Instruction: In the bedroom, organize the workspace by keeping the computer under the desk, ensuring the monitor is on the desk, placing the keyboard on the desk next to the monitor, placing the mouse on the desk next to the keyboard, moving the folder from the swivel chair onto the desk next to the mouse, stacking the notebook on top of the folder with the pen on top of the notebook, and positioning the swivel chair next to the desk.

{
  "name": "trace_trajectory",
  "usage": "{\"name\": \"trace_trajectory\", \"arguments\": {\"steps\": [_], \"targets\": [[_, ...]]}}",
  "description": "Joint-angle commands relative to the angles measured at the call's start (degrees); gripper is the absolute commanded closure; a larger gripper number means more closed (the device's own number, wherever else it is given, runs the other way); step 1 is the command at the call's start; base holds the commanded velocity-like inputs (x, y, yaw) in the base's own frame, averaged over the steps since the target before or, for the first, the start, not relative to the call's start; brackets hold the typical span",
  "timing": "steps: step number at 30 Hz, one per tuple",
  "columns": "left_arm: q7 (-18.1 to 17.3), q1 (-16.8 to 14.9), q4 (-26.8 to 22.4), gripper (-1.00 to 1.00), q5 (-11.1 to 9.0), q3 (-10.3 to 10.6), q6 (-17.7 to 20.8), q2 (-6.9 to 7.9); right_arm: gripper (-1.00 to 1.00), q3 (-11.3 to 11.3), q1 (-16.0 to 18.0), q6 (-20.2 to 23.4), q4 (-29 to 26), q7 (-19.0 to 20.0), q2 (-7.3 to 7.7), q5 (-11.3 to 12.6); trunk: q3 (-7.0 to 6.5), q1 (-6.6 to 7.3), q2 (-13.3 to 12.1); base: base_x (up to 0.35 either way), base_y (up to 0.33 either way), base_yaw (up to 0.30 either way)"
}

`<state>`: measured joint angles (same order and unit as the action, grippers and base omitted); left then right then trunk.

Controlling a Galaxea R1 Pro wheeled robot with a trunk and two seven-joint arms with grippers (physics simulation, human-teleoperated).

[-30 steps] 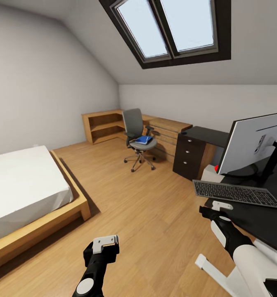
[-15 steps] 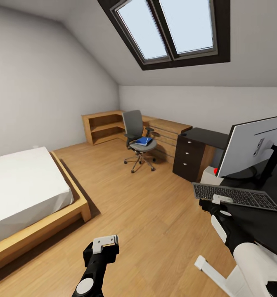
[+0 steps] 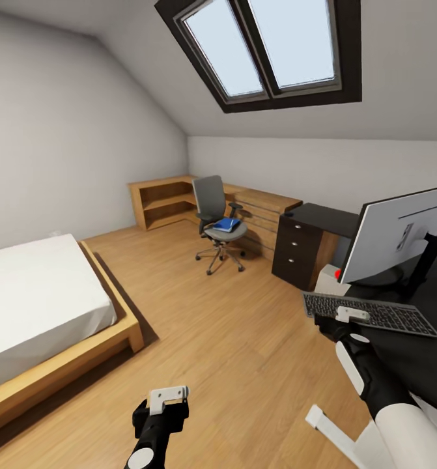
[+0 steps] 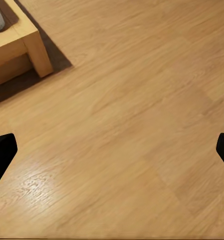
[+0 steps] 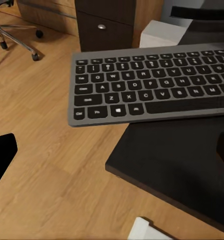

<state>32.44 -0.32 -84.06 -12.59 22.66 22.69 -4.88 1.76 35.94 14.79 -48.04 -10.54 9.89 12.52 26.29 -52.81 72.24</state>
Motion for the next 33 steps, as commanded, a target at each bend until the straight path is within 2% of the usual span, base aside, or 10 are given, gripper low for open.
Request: {"name": "trace_trajectory", "arguments": {"steps": [1,6,16,23,31,33], "targets": [[0.44,-0.03,0.0,-1.0,-0.4,0.06,0.16,-0.04,-1.0,-0.09,0.02,0.2,-0.11,-0.37,0.03,0.58,-0.12,0.22,-0.38,0.0,0.0,-0.16],[0.43,-0.03,0.09,-1.0,-0.35,0.03,0.15,-0.11,-1.0,-0.06,0.01,0.16,-0.12,-0.42,0.04,0.58,-1.02,1.32,-2.38,0.0,0.0,-0.214],[0.43,-0.03,-0.55,-1.0,-0.18,-0.05,-0.23,-0.05,-1.0,0.0,0.01,0.11,-0.14,-0.45,0.03,0.58,-1.0,1.32,-2.38,0.0,0.0,-0.228],[0.43,-0.03,-0.66,-1.0,-0.16,-0.11,-0.26,-0.04,-1.0,0.84,0.01,0.03,-0.19,-2.05,-0.04,0.58,-1.0,1.32,-2.38,0.026,-0.003,-0.023],[0.35,-0.03,-0.63,-1.0,-0.07,-0.15,-0.12,-0.04,-1.0,1.99,0.01,-0.19,-0.13,-2.71,0.08,0.53,-1.0,1.32,-2.38,0.274,-0.066,-0.002],[0.36,-0.03,-0.6,-1.0,-0.07,-0.13,-0.11,-0.04,-1.0,3.0,0.01,-0.25,-0.13,-2.73,0.08,0.52,-1.0,1.32,-2.38,0.274,-0.078,0.0]]}}
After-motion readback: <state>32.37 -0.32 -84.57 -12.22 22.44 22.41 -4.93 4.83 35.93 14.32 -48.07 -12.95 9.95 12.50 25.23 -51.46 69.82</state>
